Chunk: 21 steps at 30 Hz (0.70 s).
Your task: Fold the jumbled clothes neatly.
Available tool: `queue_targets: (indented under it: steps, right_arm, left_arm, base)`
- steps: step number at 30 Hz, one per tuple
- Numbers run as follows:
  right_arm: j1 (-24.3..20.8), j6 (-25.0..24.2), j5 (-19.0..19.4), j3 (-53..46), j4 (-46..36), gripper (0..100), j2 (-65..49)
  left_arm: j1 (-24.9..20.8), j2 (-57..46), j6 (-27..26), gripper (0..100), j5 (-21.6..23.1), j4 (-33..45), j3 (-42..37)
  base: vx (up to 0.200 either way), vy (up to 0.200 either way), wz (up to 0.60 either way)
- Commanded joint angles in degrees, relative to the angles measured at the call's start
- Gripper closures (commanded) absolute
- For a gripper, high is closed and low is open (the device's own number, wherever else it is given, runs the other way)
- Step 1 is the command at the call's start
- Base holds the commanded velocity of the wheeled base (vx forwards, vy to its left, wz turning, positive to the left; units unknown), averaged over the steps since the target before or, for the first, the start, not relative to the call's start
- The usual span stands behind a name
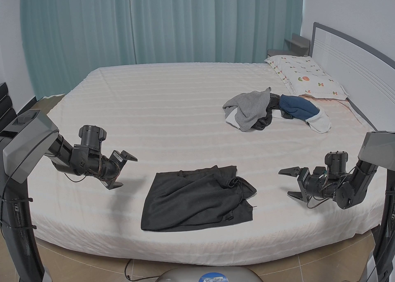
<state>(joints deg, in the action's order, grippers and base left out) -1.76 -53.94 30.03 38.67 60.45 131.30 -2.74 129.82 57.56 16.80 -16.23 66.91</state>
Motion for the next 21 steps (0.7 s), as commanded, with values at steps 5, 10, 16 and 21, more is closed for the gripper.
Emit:
queue_targets:
  steps: [5, 10, 16, 21]
  right_arm:
    - [-0.3, 0.2, -0.1, -0.1, 0.0, 0, 0.1]
    - [-0.5, 1.4, -1.2, -0.1, 0.0, 0, 0.6]
    - [-3.5, 1.4, -2.3, -0.3, 0.3, 0, -1.1]
    - [-7.2, 1.4, -4.3, -1.5, 0.4, 0, -3.8]
  left_arm:
    - [-0.2, -0.2, -0.2, 0, 0.1, -0.7, -1.3]
    - [-0.2, -0.2, -0.2, 0, 0.1, -0.7, -1.2]
    - [-2.7, -0.3, -0.4, 0, 0.0, -0.8, -1.9]
    - [-6.3, -0.3, -1.4, 0, -0.6, -0.7, -2.7]
  base:
    - [0.160, 0.000, 0.00]
    - [0.200, 0.000, 0.00]
    - [0.000, 0.000, 0.00]
    - [0.000, 0.000, 0.00]
